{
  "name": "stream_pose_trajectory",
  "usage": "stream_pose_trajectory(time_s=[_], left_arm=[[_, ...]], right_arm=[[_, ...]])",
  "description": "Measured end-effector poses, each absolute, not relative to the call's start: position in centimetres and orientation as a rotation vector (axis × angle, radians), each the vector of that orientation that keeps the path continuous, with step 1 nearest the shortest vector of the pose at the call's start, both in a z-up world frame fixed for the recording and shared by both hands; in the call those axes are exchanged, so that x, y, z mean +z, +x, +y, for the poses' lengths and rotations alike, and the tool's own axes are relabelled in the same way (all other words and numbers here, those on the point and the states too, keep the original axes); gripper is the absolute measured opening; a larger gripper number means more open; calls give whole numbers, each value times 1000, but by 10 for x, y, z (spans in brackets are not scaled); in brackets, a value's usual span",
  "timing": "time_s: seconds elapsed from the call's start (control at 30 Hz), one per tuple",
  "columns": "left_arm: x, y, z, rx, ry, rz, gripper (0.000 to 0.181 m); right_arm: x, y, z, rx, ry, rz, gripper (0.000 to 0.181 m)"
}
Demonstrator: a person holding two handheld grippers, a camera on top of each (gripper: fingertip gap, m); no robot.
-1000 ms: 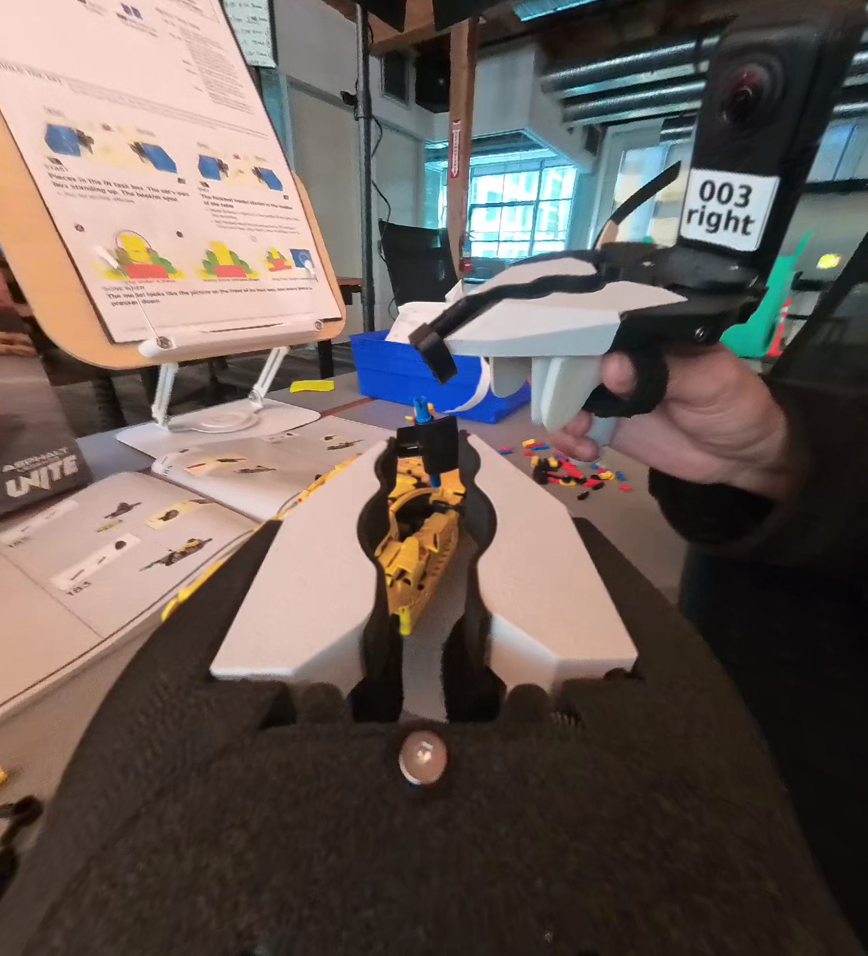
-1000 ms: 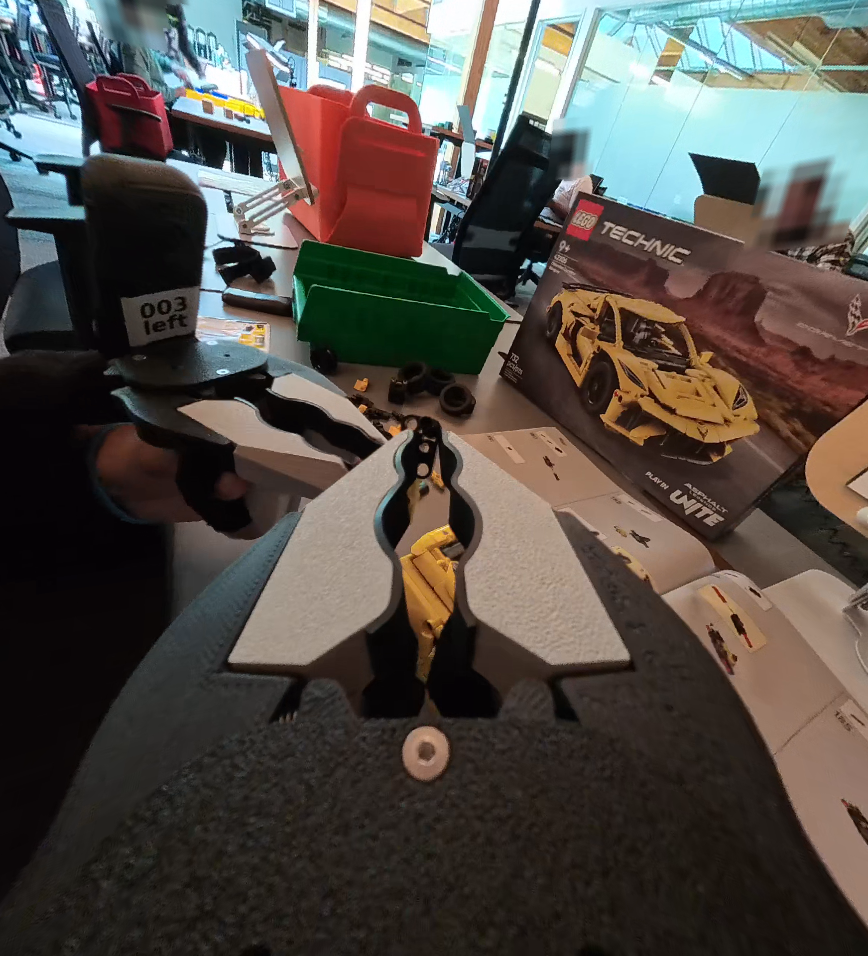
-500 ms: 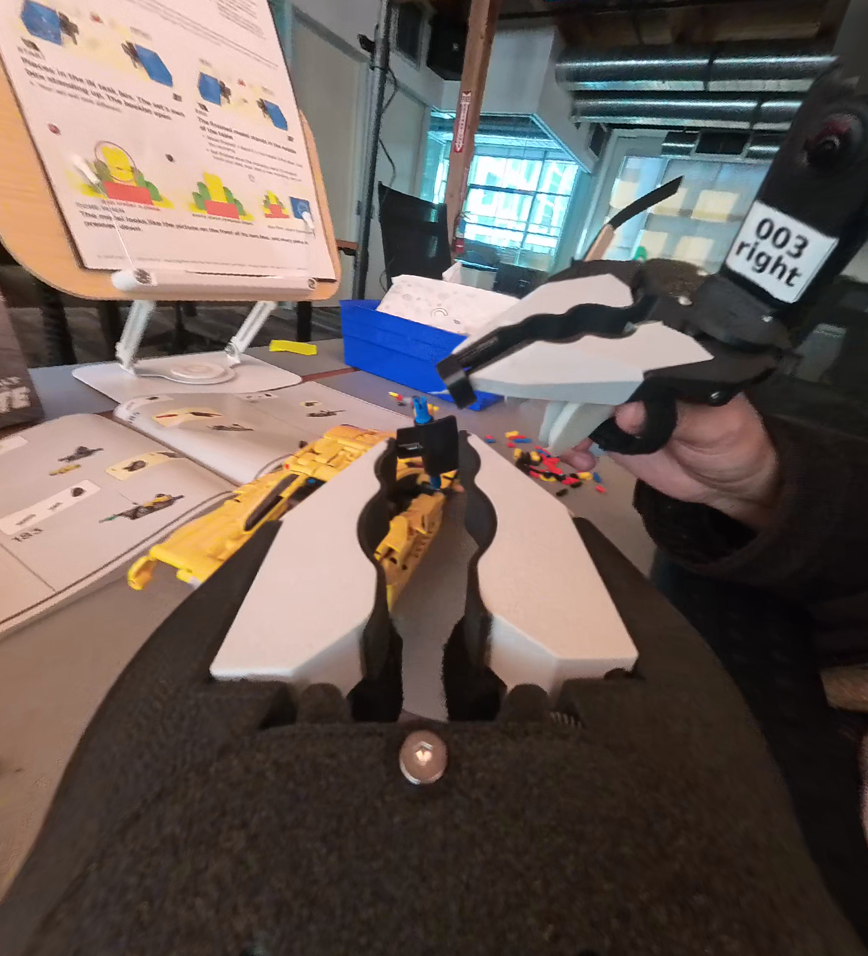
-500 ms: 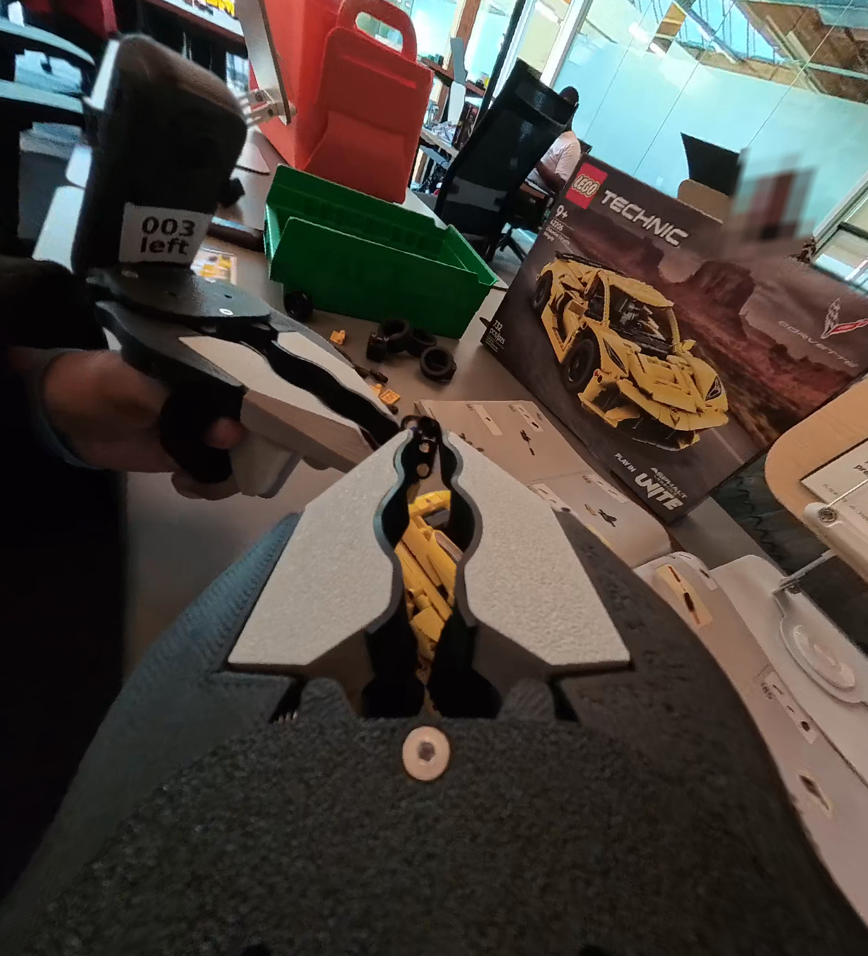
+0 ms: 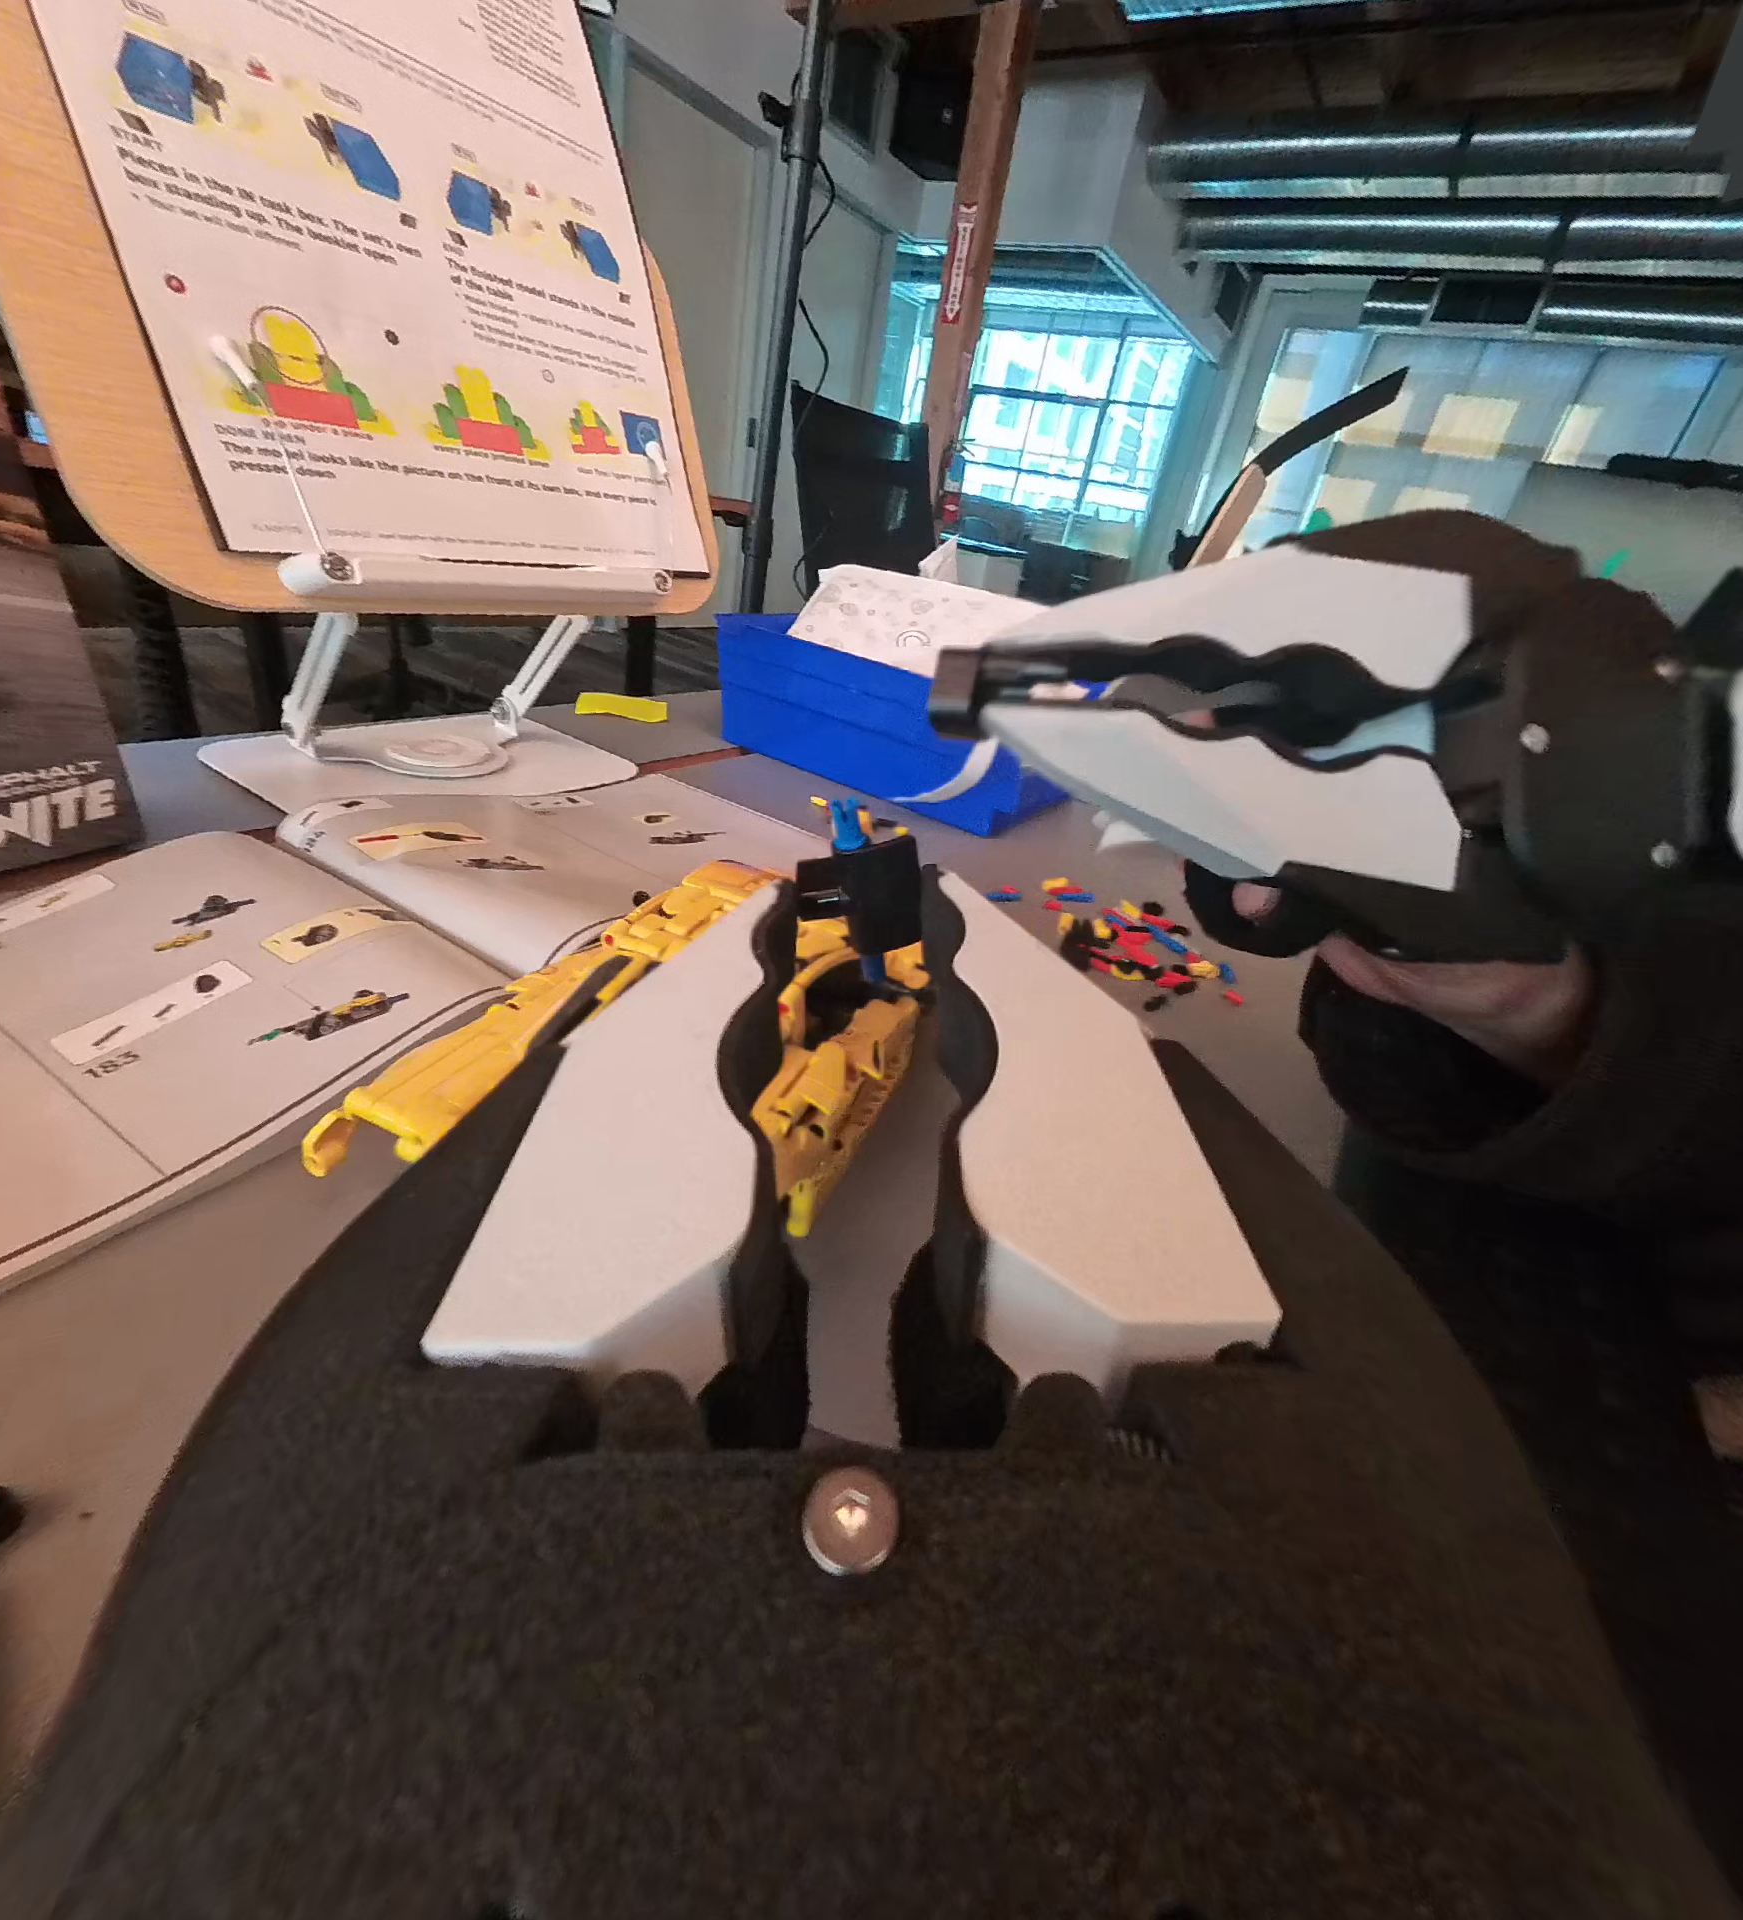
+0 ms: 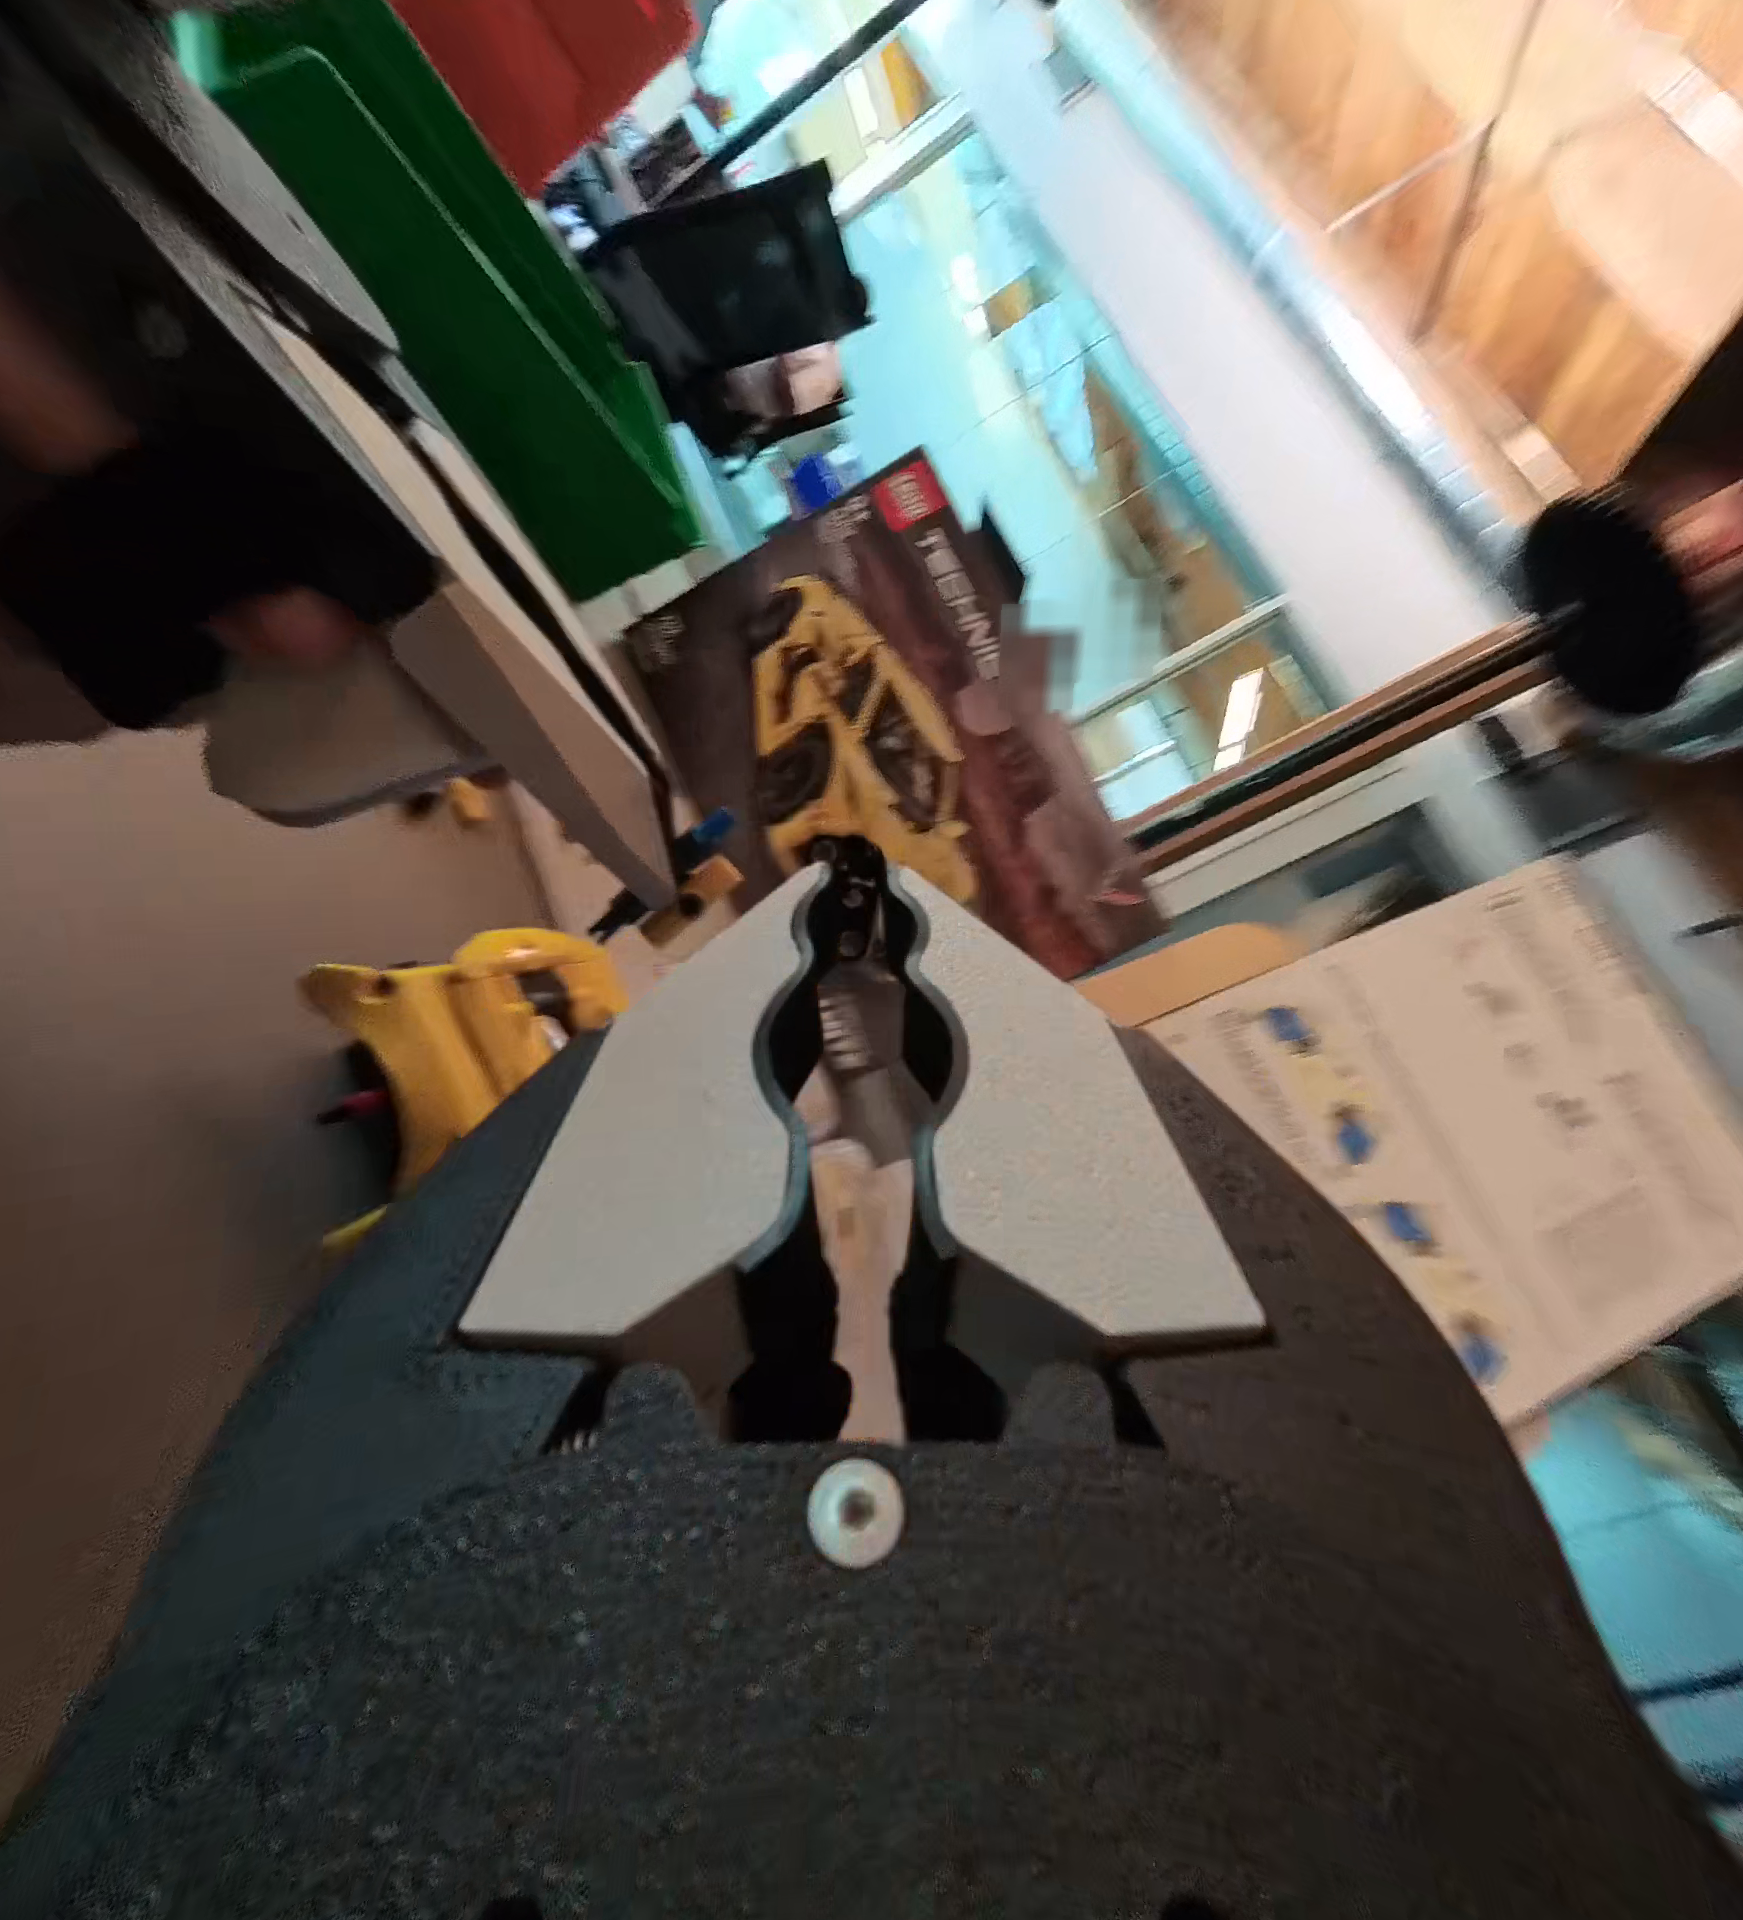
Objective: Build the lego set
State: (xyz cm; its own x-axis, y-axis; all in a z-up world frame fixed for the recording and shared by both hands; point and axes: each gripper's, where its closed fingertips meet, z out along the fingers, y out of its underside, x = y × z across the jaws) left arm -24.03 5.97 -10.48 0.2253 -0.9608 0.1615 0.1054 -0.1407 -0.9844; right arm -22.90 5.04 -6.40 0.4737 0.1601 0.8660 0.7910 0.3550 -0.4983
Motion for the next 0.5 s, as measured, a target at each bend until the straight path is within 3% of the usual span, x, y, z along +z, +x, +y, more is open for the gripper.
stream_pose_trajectory(time_s=[0.33,0.5], left_arm=[[-107,-240,67,-832,-1259,954,23],[-105,-239,67,-569,-1146,1015,24]], right_arm=[[-70,-227,50,-466,-1167,-994,5],[-80,-228,50,41,-1461,-844,6]])
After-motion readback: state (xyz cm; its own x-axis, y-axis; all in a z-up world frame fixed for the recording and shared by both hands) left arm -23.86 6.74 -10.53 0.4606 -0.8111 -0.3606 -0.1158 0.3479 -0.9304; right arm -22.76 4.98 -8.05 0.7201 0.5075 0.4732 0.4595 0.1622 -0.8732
